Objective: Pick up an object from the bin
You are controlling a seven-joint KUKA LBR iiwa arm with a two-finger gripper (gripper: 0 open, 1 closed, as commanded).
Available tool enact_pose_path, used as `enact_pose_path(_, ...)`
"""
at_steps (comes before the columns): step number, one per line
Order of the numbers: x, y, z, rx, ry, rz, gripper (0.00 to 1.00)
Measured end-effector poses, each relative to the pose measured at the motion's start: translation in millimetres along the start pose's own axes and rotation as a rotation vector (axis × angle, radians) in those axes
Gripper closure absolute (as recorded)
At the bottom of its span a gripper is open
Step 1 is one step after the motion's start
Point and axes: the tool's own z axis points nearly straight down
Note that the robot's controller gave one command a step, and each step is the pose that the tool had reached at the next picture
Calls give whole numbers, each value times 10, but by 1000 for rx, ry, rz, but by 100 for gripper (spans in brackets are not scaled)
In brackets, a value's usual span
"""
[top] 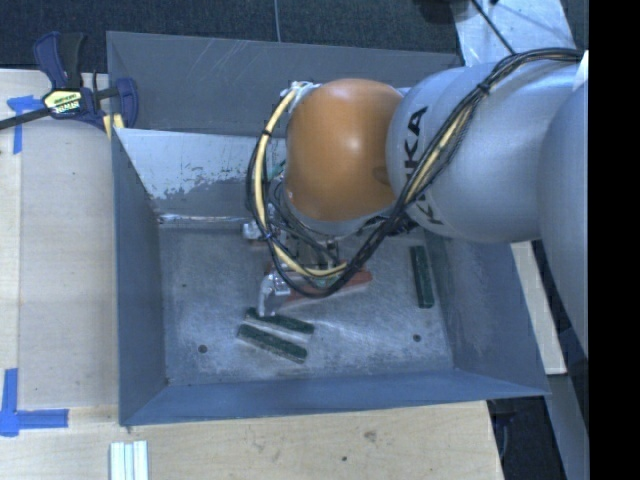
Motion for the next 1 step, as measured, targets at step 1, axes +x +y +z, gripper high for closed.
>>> enact_pose_path(1,293,-614,867,3,5,-51,100)
